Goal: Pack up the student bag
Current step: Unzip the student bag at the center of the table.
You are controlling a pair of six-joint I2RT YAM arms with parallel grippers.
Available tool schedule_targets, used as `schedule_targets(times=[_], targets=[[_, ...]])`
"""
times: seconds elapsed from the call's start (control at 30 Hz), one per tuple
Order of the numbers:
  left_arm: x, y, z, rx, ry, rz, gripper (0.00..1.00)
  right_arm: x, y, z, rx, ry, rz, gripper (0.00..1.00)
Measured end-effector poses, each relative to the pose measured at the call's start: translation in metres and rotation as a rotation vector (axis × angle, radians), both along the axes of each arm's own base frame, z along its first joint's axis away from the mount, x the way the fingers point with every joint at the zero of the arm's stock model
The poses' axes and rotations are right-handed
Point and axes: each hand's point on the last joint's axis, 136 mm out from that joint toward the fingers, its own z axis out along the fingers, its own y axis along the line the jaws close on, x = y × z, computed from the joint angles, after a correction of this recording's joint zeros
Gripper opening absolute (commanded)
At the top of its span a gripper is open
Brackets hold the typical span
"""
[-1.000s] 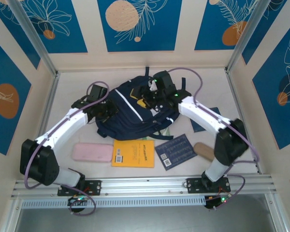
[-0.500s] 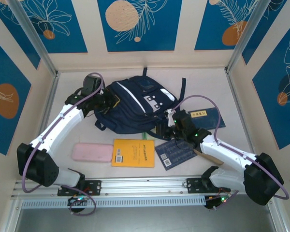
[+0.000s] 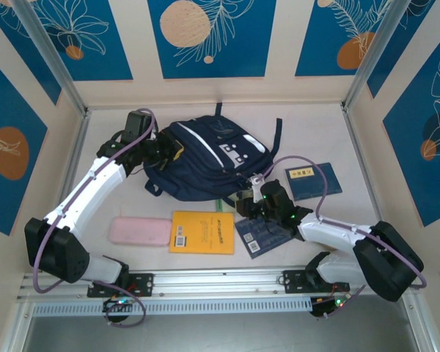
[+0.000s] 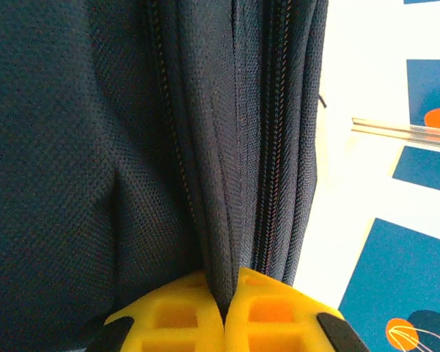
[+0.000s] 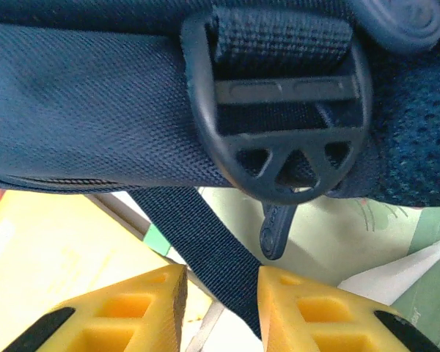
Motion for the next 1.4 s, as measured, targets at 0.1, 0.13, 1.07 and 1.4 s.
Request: schedule_targets(times=[0.1,0.13,1.07,1.4], targets=[[0.000,-0.001,0.000,-0.006,0.004,0.001,0.00,0.008,0.004,-0.003,0.003,-0.023,-0.004,0.32],[-0.001,-0.001,0.000,-0.009,0.006,0.001,0.00,0.009,0.005,-0.005,0.002,-0.025,-0.007,0.32],[-0.004,0.002,-0.034,-0.032,0.037,0.049,0.00,-0.014,0.087,0.050,0.150,-0.090,0.359,0.48],[-0.006,0.003,-0.036,-0.028,0.049,0.051,0.00,-0.006,0.015,0.104,0.260,-0.174,0.094,0.19]])
